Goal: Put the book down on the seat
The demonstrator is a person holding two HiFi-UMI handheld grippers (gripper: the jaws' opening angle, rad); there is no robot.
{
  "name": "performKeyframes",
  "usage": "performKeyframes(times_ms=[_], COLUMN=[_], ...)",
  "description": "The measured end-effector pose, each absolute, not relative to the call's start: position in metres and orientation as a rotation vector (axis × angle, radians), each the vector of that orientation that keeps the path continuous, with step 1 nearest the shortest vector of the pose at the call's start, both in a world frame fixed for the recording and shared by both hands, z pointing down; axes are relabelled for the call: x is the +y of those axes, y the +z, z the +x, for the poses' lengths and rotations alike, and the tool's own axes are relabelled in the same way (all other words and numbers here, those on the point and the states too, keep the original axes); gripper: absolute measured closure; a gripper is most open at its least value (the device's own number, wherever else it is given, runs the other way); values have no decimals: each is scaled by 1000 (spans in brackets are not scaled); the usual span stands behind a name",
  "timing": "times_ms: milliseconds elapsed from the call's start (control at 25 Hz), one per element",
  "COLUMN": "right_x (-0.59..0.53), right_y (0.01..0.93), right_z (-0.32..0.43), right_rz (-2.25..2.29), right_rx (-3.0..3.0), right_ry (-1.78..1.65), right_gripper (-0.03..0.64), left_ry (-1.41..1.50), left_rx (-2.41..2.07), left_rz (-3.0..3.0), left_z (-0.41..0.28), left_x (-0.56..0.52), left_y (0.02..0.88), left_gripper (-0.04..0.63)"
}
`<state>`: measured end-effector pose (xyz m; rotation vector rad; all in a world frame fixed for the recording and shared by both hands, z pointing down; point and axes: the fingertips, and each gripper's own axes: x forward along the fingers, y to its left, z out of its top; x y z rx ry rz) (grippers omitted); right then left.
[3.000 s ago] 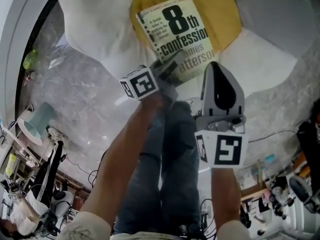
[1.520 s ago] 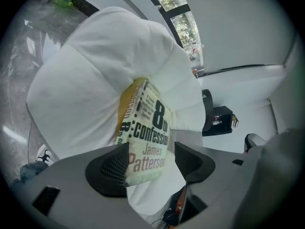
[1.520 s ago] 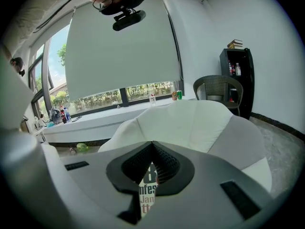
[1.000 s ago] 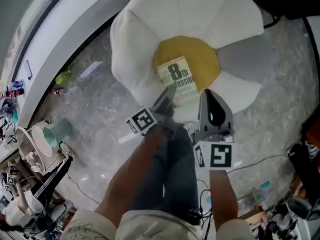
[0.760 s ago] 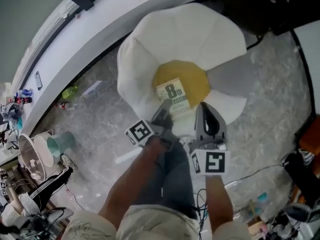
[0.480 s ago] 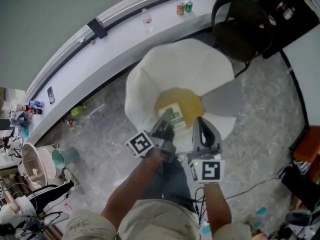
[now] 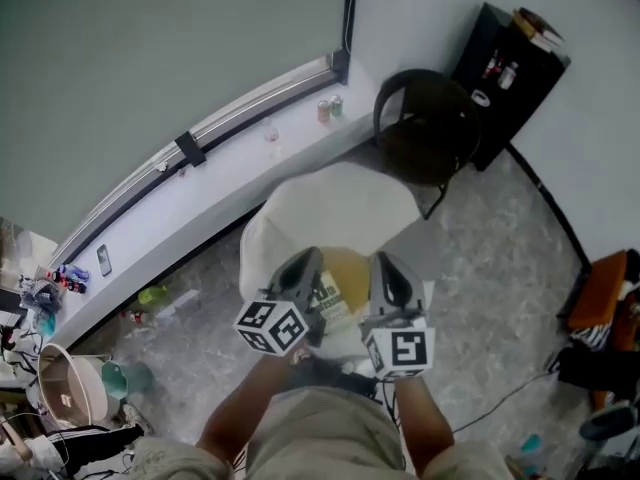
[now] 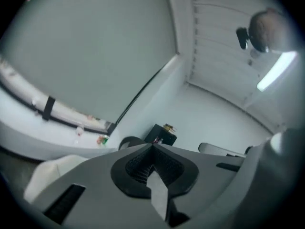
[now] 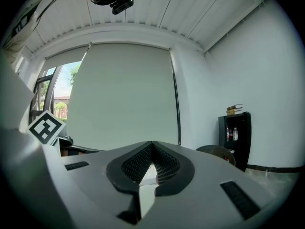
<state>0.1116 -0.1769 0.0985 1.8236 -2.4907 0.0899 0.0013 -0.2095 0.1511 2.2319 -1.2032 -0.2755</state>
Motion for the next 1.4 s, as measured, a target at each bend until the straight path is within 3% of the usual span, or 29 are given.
performKeyframes(times_ms=[320,640,1400], right_x=[-163,-153,-164], right_y=[54,29,54], right_z=[119,119,117], right_rz=[1876,1911,1844], right_rx=[-2500,-2508,-2493], right_ry=[-14,-48,-27], right_gripper=[614,614,614], left_ry=[125,72,140], left_rx=[-1690,-1711,-1700], left_rz=[2703,2781,2743], left_z=[3,3,-6], left_x=[-194,-184,-185], left_y=[81,44,92], left_gripper=[588,588,588])
